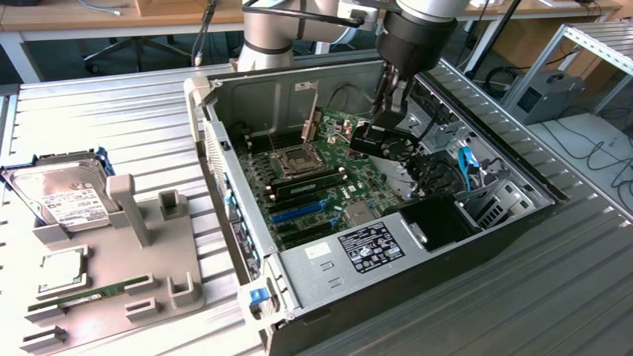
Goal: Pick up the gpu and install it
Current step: 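Insert the gpu into the slot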
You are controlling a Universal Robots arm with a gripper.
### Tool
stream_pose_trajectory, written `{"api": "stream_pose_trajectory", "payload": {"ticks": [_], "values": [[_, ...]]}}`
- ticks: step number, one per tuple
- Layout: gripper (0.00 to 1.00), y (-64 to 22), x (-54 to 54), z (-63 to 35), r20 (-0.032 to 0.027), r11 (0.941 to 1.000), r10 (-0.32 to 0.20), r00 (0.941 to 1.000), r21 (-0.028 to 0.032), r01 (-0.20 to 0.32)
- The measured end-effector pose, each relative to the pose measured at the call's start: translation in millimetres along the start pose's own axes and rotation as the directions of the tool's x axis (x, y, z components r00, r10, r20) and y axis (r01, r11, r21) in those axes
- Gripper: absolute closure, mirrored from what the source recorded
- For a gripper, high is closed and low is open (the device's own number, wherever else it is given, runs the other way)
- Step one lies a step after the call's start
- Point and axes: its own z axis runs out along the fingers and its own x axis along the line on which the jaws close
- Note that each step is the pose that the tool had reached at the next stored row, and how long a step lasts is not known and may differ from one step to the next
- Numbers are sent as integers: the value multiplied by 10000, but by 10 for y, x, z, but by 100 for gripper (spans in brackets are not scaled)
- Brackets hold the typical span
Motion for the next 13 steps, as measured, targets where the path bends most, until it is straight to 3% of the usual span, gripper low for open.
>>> {"api": "stream_pose_trajectory", "payload": {"ticks": [13], "values": [[74,0,0,1,-1,10000,-93,10000,-3,93]]}}
